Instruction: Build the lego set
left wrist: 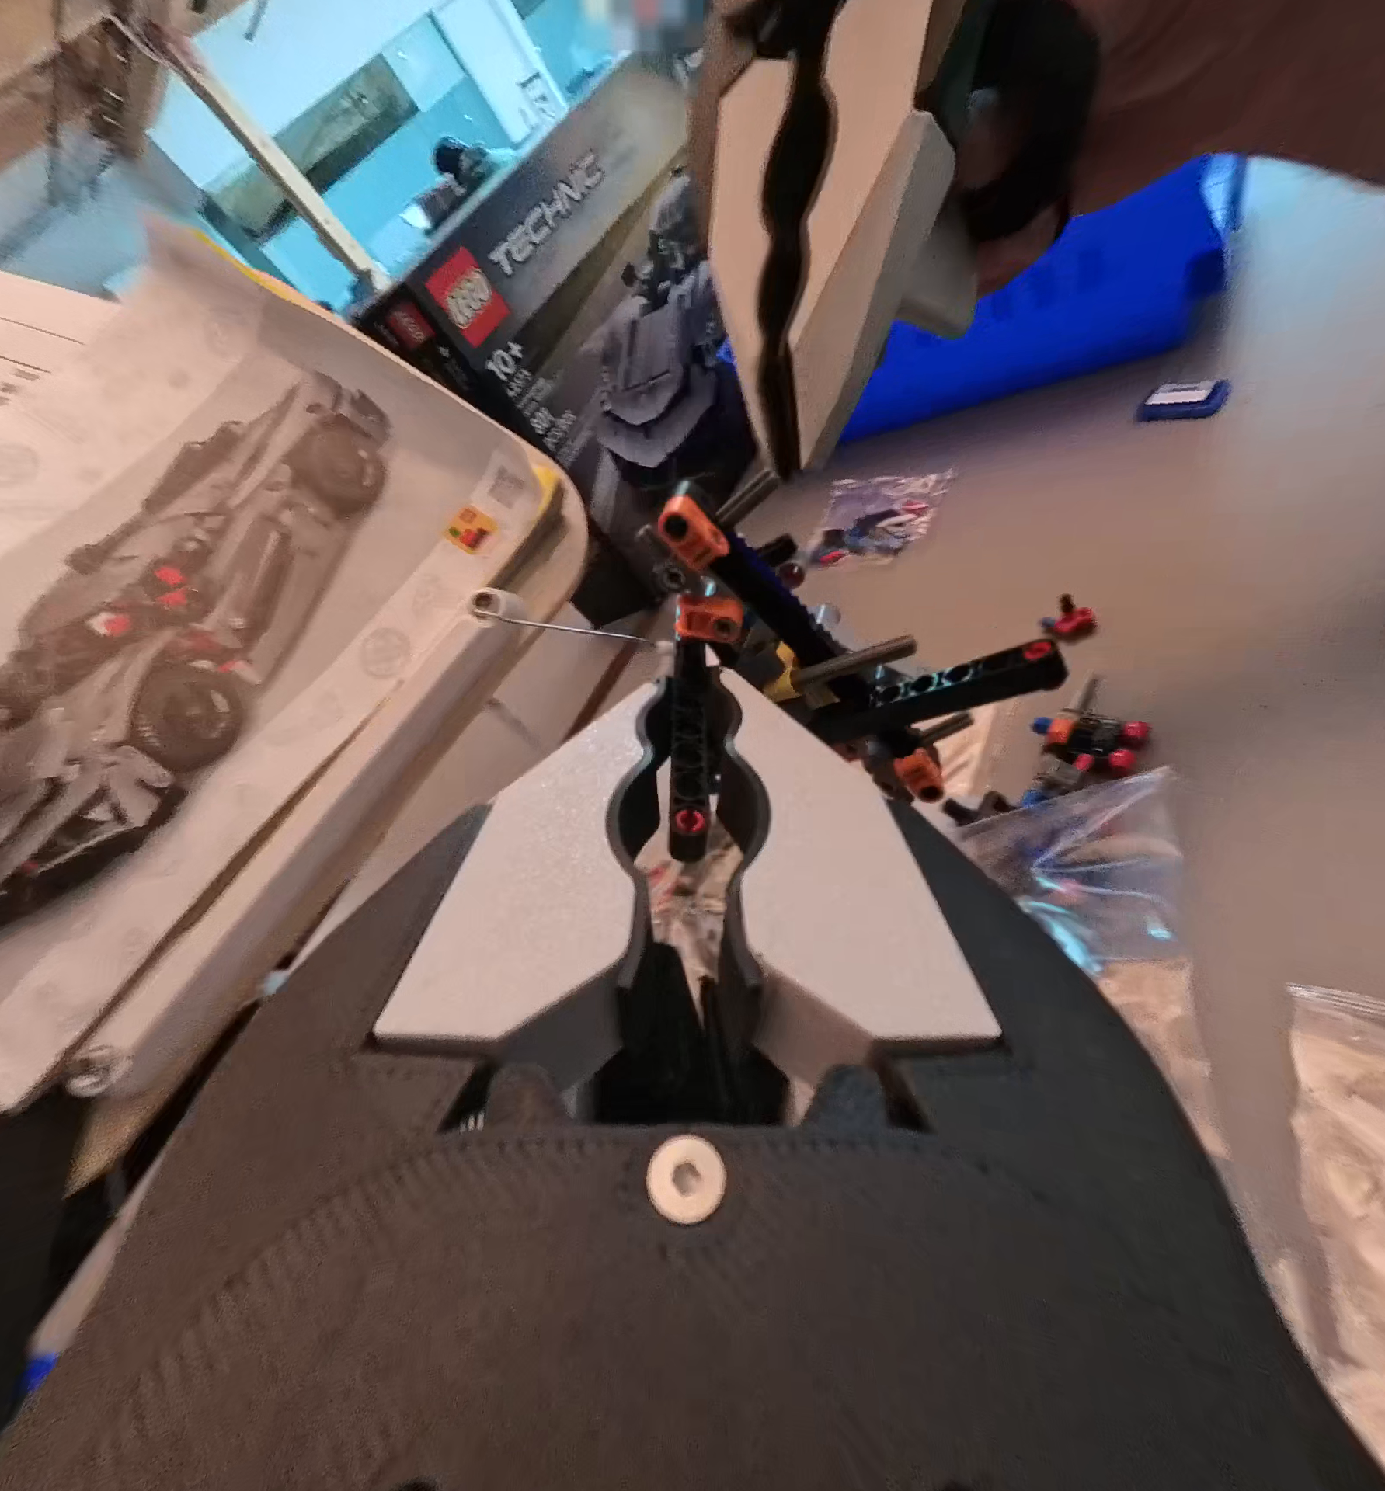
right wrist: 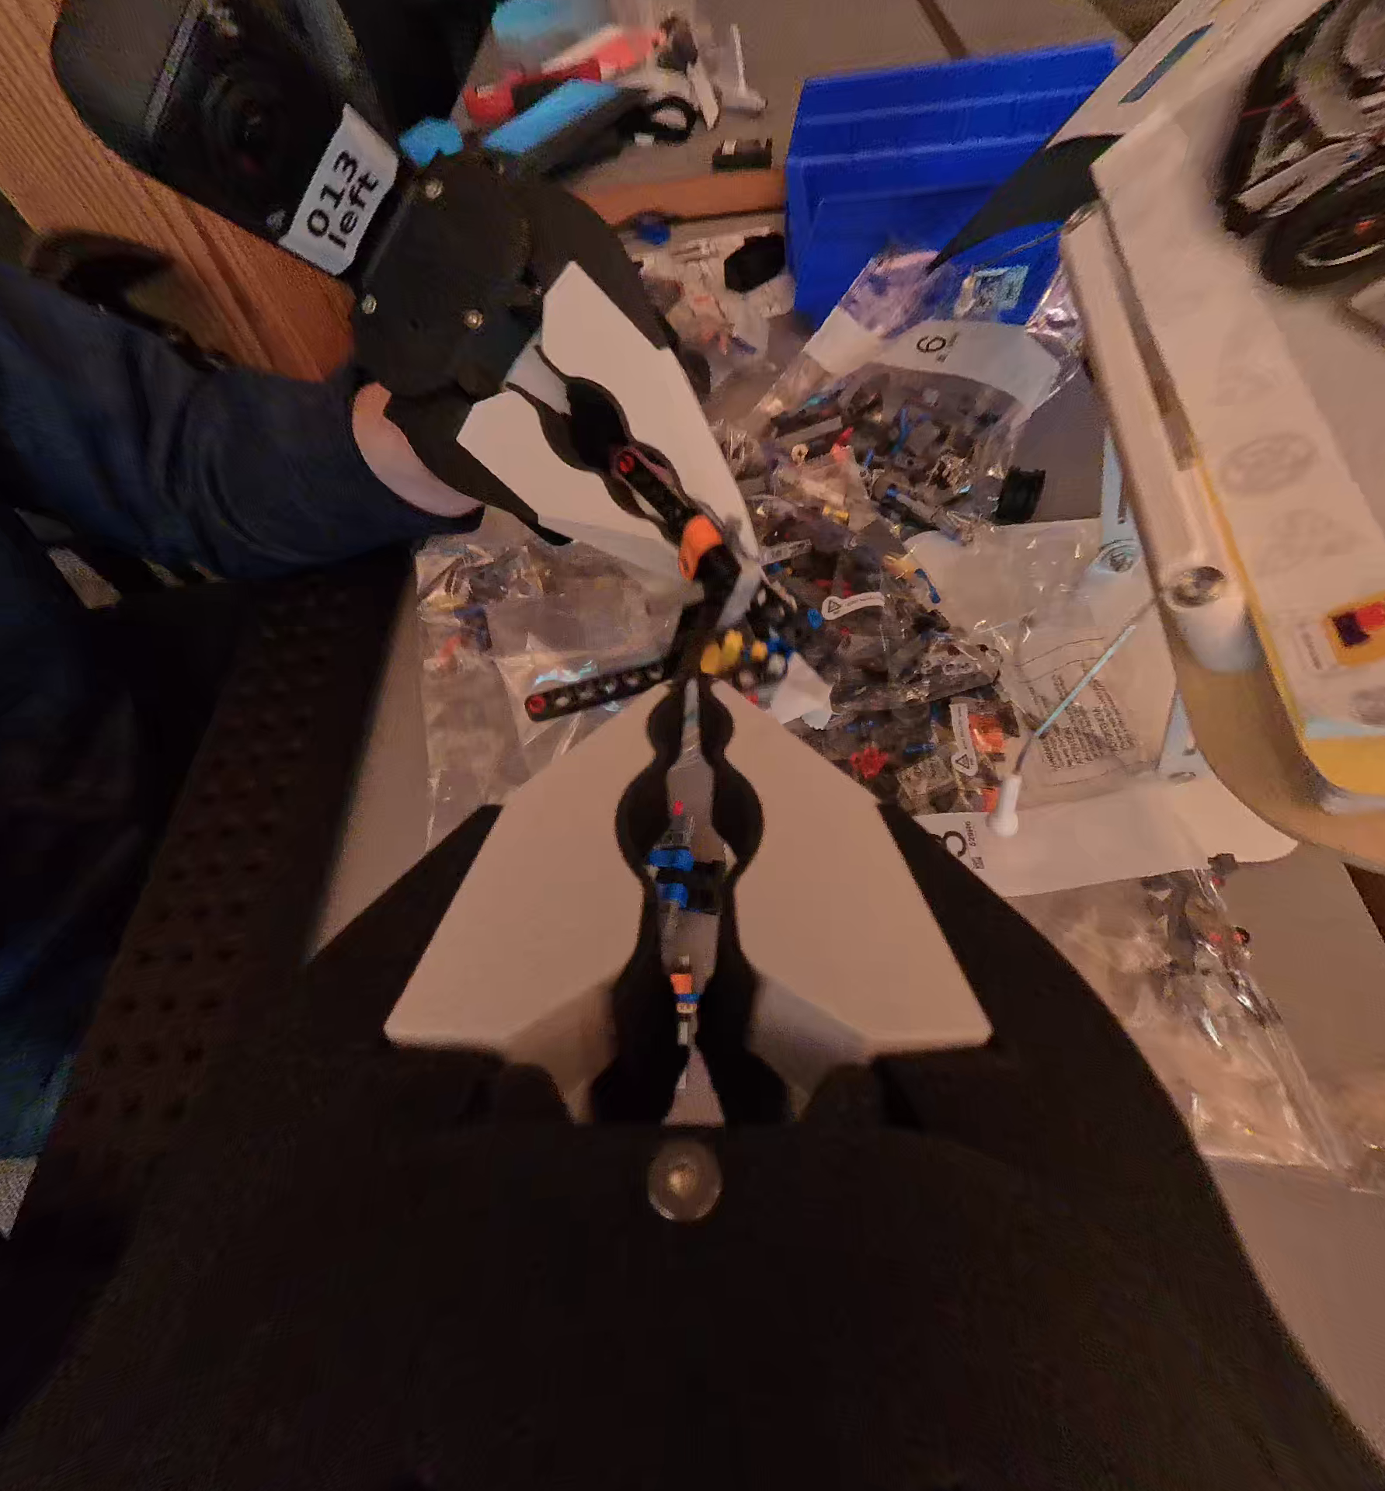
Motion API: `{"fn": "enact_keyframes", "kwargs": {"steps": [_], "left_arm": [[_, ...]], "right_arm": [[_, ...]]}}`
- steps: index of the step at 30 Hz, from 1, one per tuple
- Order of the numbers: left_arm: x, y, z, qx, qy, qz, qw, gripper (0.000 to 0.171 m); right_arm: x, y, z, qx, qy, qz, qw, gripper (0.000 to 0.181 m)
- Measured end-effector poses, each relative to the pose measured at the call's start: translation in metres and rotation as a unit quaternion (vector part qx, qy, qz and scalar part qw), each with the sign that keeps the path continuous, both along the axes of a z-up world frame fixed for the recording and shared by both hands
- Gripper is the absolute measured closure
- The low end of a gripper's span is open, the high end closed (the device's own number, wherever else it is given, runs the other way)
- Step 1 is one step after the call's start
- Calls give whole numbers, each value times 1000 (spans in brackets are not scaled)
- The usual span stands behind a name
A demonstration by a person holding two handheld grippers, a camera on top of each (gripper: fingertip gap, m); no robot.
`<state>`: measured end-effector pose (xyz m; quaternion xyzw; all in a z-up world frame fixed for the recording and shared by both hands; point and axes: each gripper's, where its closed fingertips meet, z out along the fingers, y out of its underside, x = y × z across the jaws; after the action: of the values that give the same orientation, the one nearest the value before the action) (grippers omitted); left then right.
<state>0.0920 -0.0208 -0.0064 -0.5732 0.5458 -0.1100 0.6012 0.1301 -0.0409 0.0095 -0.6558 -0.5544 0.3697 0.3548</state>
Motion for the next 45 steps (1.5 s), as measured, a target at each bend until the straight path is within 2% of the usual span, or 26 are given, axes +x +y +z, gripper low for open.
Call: {"fn": "enact_keyframes", "kwargs": {"steps": [4,8,11,18,26,27,30,36,39,43,45], "left_arm": [[5,3,-12,-17,6,-3,1000,165],[4,4,-11,-24,-4,-1,1000,165],[3,6,-12,-12,6,11,1000,165],[0,11,-10,6,6,32,999,165],[7,5,-6,21,-4,17,1000,164],[9,0,-4,15,-10,1,1000,164],[7,0,-5,9,-8,-8,1000,164],[2,-6,-4,-72,-50,-66,994,160],[-2,-5,-7,-114,-61,-82,988,155],[-1,-12,-12,-163,-70,-113,978,151],[0,-17,-14,-183,-70,-130,972,144]], "right_arm": [[-9,9,-27,2,-65,-18,998,165],[-18,11,-25,-11,-47,-18,999,155],[-22,15,-27,-4,-52,-29,998,158],[-31,22,-27,-103,-28,-62,992,159],[-29,20,-43,-103,-58,-53,992,159],[-30,18,-48,-109,-75,-51,990,158],[-34,21,-51,-69,-84,-47,993,160],[-33,14,-42,-89,-33,-10,995,163],[-32,8,-35,-69,-15,12,997,164],[-32,5,-37,-31,-38,19,999,165],[-33,3,-35,-11,-39,24,999,165]]}}
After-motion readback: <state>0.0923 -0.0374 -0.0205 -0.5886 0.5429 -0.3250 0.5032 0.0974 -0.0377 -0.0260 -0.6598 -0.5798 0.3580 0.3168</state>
